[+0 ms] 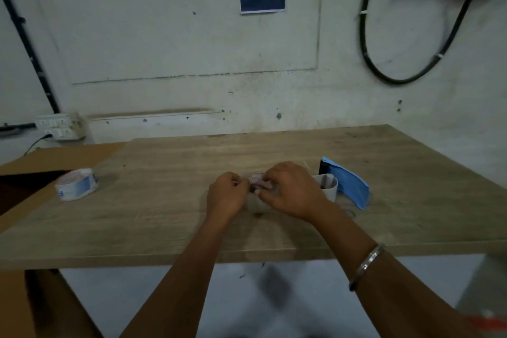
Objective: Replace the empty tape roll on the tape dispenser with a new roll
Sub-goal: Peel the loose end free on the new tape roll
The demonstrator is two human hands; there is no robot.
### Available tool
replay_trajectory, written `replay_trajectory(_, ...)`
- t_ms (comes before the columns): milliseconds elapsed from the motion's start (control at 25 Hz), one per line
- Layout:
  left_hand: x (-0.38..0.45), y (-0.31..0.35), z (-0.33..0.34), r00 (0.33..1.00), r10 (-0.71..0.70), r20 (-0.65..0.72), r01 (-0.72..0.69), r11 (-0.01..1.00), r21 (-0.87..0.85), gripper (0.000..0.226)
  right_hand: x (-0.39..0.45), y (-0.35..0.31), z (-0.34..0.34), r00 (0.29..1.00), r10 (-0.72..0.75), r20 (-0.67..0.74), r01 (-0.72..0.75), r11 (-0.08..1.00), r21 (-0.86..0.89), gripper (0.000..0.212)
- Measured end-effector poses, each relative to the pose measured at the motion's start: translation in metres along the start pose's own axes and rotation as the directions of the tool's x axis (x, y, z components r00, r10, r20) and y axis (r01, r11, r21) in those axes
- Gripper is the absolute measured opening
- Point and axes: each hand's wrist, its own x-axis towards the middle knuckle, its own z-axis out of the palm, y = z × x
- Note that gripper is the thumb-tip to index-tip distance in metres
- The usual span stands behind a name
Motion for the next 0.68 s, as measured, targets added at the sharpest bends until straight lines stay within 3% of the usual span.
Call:
replay_trajectory(120,-0.002,0.004,0.003,0.997,-0.049,0.054,0.056,0.989,-0.137,0.029,0.003,-0.009,-0.002,0.994,-0.085,0.063,0.084,0.996,0.012,0.030)
replay_trajectory(240,0.004,-0.001,0.008,0.998,-0.032,0.048,0.039,0.985,-0.168,0.024,0.005,-0.005,-0.006,0.993,-0.026,0.116,0.018,0.998,0.063,0.012)
replay_trajectory(400,0.003,-0.005,0.010,0.958,0.109,0.265,0.014,0.907,-0.422,0.038,-0.004,0.002,-0.008,0.987,0.136,0.087,-0.153,0.961,0.229,0.026)
replay_trajectory(560,0.018,-0.025,0.016,0.996,0.024,0.082,-0.002,0.965,-0.261,0.033,-0.005,0.000,-0.006,0.986,0.107,0.126,-0.131,0.970,0.205,0.026)
replay_trajectory(680,0.018,-0.024,0.019,0.998,0.050,0.043,-0.041,0.981,-0.192,0.012,-0.005,0.000,-0.004,0.992,0.070,0.107,-0.082,0.991,0.110,0.028)
